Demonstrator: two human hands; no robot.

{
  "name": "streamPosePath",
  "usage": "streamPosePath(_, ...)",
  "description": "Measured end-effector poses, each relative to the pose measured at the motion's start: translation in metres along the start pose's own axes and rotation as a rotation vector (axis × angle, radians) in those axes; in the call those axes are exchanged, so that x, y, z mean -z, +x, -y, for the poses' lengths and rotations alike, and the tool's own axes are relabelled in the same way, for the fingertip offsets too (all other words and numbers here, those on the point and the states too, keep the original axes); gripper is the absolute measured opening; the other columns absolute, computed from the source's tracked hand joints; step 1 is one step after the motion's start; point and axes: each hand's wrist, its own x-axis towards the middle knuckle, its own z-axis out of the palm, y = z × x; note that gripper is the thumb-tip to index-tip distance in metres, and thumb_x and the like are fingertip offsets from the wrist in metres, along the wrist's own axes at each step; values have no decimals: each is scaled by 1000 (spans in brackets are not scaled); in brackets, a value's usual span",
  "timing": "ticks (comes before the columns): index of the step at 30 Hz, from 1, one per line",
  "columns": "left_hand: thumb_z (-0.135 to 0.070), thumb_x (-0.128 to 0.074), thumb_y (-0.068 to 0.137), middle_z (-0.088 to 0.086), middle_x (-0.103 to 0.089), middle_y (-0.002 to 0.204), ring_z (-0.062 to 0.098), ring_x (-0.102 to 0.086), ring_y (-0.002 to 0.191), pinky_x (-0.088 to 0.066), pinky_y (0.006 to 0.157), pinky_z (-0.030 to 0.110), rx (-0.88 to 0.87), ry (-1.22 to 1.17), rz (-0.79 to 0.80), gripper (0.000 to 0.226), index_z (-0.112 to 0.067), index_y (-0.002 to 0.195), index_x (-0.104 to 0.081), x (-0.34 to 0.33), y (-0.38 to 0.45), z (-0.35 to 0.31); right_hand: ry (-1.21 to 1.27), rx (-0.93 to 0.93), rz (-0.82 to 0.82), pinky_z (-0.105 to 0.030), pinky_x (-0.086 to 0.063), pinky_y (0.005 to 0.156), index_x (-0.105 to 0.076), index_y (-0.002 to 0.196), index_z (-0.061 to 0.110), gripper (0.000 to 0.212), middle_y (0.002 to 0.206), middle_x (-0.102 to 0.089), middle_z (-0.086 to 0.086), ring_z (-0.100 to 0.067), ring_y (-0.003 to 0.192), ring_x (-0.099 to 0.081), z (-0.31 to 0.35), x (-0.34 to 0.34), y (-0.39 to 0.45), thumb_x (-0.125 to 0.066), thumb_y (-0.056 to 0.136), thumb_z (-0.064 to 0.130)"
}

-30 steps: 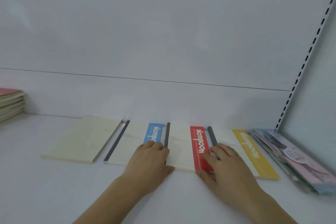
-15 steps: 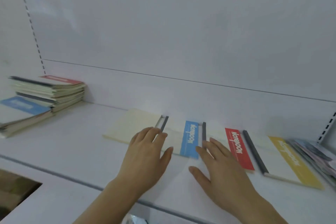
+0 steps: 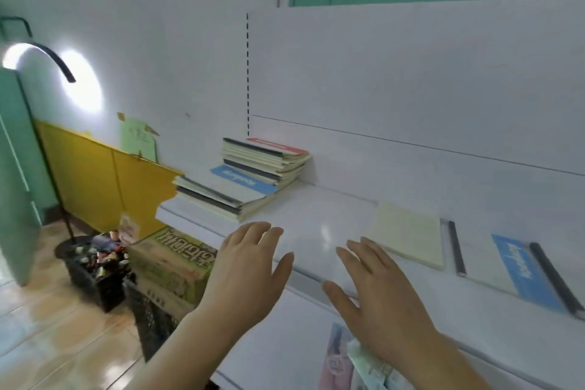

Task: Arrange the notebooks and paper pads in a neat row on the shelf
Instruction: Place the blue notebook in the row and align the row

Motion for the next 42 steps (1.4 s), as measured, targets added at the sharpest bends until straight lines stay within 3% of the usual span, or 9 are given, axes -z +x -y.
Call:
streamPosePath(8,-55,-36,99,-12,-39,152,12,-30,142,-27,116,32,132,11,-14,56,-29,149,-36,20,12,119,80,114,-32,-23,-7,114,-27,150,22,83,156,-26,5,-14,146,-13,98,-40,95,-2,86,68)
streamPosePath(15,-58,-31,100,-7,-26,160,15,-16,149,-21,121,35,111,97,44,62,-30,154,-23,8,73,186,91,111,-32,-37,-23,117,-26,150,18,88,156,-26,-1,-18,145,-16,127,-81,189,2,84,68)
streamPosePath(19,-61,-28,99,-4,-19,163,18,-9,151,-15,122,37,74,138,103,65,-29,155,-20,-6,115,212,30,126,-24,-36,-33,109,-50,133,19,67,137,-50,0,-21,131,-39,130,-90,228,-17,92,62)
streamPosePath(22,-65,-25,99,-6,-35,156,18,-24,147,-20,121,38,33,140,119,64,-29,151,-33,-23,138,226,45,137,-48,-26,-35,74,-48,84,28,29,90,-55,11,-12,90,-50,131,-91,241,-34,98,49)
streamPosePath(25,-65,-25,97,-8,-67,121,20,-57,120,-40,104,39,-5,145,-15,60,-27,124,-63,-35,152,237,62,119,-45,-26,-33,65,-43,74,30,31,79,-50,14,-8,78,-45,131,-88,245,-32,99,44)
streamPosePath(29,-64,-21,95,-11,-69,111,17,-61,112,-43,98,36,-88,56,-56,60,-29,113,-67,-43,174,250,27,5,-36,-29,-44,65,-53,76,28,39,76,-59,12,-9,70,-52,133,-85,251,-27,99,45)
streamPosePath(35,-58,-44,96,6,-43,144,25,-41,131,-42,102,41,-113,-264,-326,60,-19,142,-39,-22,182,254,-142,-31,-555,-24,-37,46,-65,81,20,31,65,-63,6,-15,50,-53,161,-77,243,-39,92,32)
streamPosePath(39,-77,-35,83,-15,-49,140,2,-55,115,-51,95,32,-35,-743,57,86,-32,154,-16,2,172,247,-206,-50,-730,-33,-51,58,-70,88,10,31,78,-69,-4,-23,64,-61,200,-87,232,-44,96,24)
streamPosePath(42,-53,-50,95,-21,-56,132,-12,-63,90,-51,74,12,25,-1050,268,76,-41,155,-6,-1,161,244,-93,-53,-622,-31,-52,79,-70,109,11,36,106,-71,-2,-17,92,-66,233,-114,224,-39,100,26)
